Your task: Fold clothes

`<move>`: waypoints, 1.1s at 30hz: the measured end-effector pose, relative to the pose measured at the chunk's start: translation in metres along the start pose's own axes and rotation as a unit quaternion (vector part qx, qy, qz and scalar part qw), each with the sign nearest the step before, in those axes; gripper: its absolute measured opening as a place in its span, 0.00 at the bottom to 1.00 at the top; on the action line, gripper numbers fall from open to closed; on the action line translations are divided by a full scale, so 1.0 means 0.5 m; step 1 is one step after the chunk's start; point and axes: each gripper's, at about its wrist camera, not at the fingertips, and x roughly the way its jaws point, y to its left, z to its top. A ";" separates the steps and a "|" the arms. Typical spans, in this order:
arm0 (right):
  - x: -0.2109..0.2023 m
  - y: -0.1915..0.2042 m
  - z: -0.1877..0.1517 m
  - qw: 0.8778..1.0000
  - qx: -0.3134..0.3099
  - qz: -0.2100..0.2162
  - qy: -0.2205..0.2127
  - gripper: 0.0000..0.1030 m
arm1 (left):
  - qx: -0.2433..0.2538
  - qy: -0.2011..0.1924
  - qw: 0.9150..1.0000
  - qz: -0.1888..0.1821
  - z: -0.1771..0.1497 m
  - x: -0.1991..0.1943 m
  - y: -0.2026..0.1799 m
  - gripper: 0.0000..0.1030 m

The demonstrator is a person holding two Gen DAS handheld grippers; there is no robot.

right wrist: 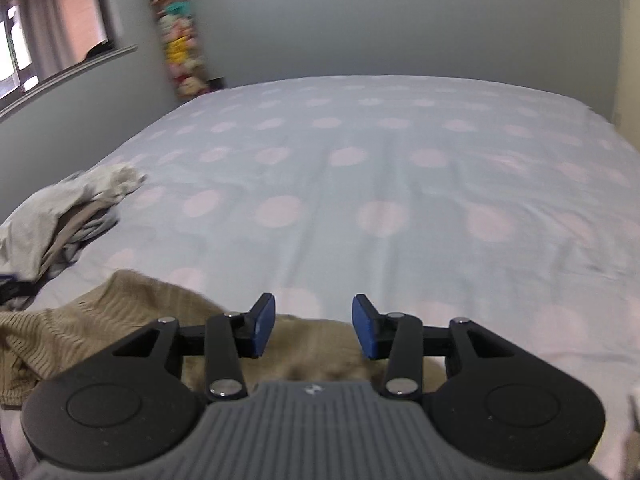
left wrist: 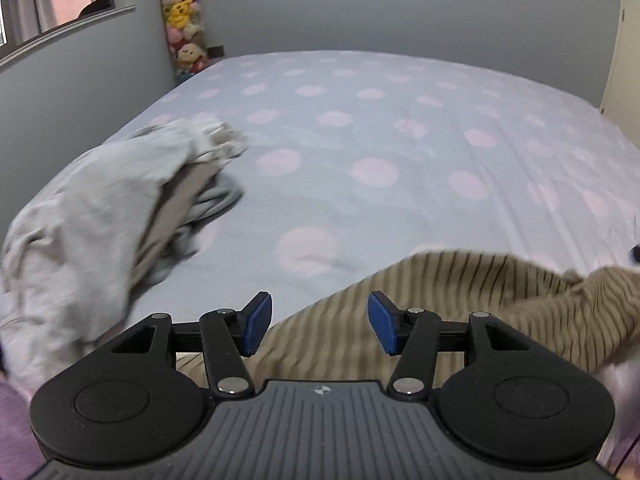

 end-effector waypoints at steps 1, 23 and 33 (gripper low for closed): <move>0.015 0.017 0.002 1.000 -0.004 0.006 0.004 0.45 | 0.001 -0.005 1.000 -0.001 0.005 0.011 -0.007 0.50; 0.133 0.109 -0.106 0.993 0.004 0.046 0.112 0.07 | -0.006 0.082 0.995 -0.058 -0.103 0.076 -0.050 0.06; 0.054 0.108 -0.153 0.989 0.002 0.056 0.135 0.07 | 0.022 0.119 0.992 -0.041 -0.155 -0.005 -0.077 0.04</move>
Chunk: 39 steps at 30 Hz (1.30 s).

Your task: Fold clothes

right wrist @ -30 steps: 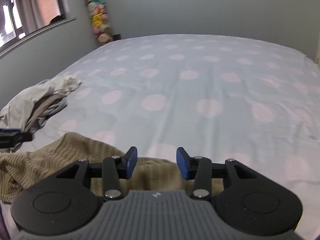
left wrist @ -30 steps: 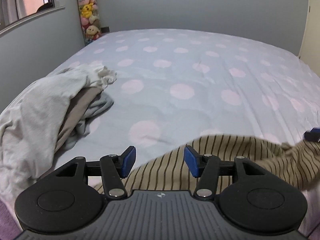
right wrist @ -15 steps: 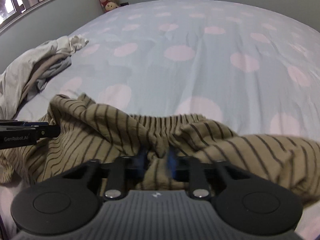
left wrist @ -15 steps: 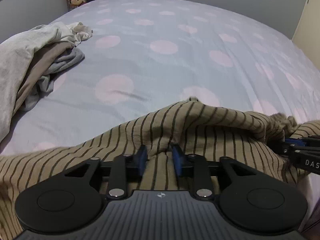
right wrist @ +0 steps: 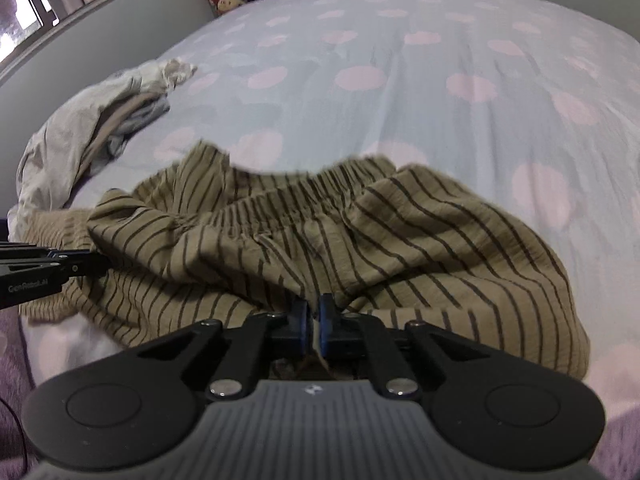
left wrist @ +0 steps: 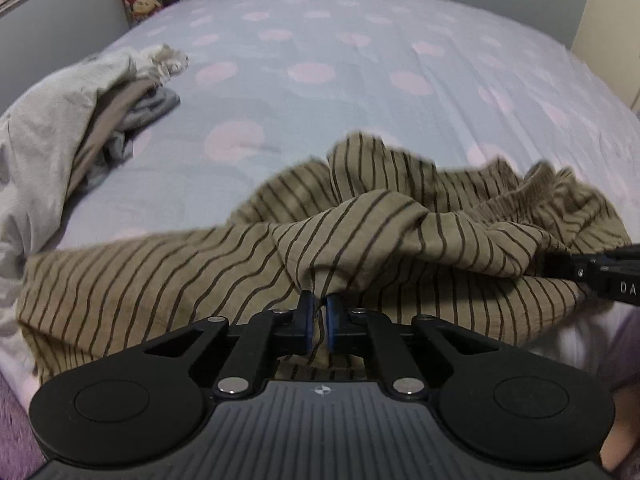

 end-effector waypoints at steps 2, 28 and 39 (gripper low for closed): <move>0.004 -0.003 -0.013 1.000 0.003 -0.002 0.014 0.07 | -0.003 0.021 1.000 -0.004 -0.012 0.011 0.002 0.04; -0.127 0.002 -0.026 0.998 -0.045 -0.016 -0.043 0.40 | -0.032 0.030 0.999 -0.031 -0.080 -0.091 0.036 0.46; -0.136 -0.007 -0.001 0.994 -0.070 -0.051 -0.067 0.41 | -0.012 -0.004 0.999 -0.050 -0.063 -0.132 0.024 0.47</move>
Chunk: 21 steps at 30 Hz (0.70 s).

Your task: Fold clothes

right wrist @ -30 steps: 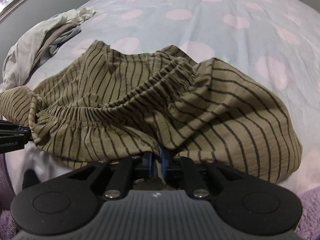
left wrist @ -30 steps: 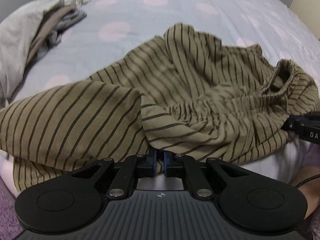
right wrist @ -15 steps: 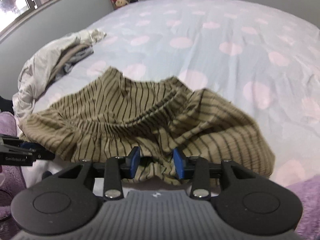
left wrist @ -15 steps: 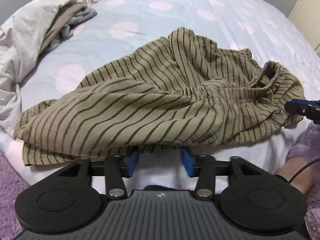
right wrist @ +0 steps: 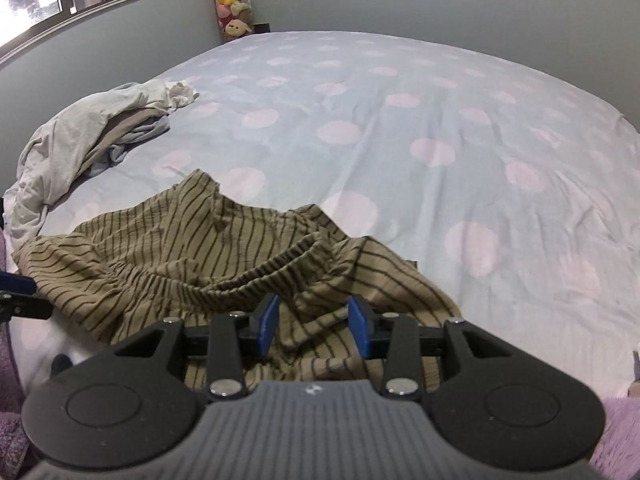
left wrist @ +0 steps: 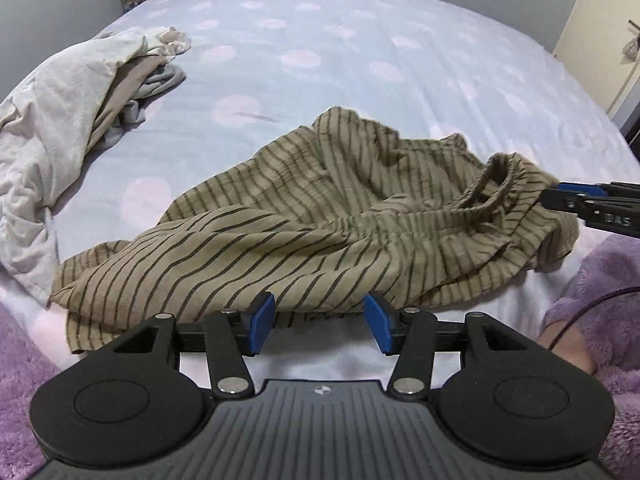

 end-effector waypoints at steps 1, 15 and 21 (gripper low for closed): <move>0.003 -0.002 0.002 1.000 0.000 -0.002 -0.001 0.41 | 0.002 -0.002 1.000 -0.004 0.001 -0.001 -0.002 0.47; 0.107 0.030 0.066 0.998 -0.063 -0.002 0.000 0.49 | -0.016 -0.011 0.998 0.061 0.076 0.082 0.046 0.47; 0.166 0.032 0.063 0.997 -0.072 -0.007 0.041 0.47 | 0.000 0.006 0.997 0.071 0.094 0.120 0.052 0.46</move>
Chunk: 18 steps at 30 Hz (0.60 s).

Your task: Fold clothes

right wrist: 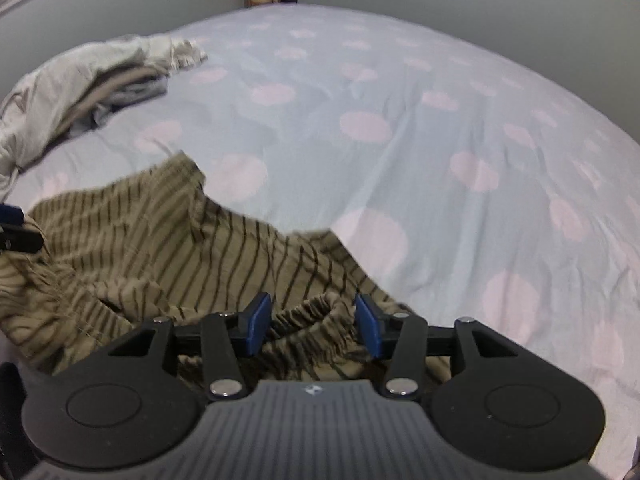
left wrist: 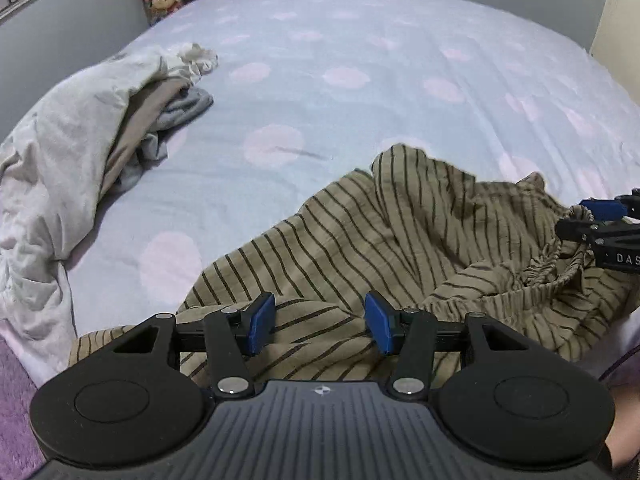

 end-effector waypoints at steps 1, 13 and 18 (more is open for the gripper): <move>0.006 -0.002 -0.004 1.000 0.002 0.000 0.008 0.45 | -0.003 0.010 1.000 -0.003 -0.003 0.007 0.003 0.46; -0.061 -0.011 -0.084 0.998 0.033 0.016 0.055 0.12 | 0.006 0.112 0.993 -0.022 -0.095 0.017 -0.003 0.22; -0.076 -0.008 -0.125 0.996 0.040 0.020 0.079 0.13 | 0.012 0.135 0.990 -0.023 -0.129 0.007 -0.009 0.22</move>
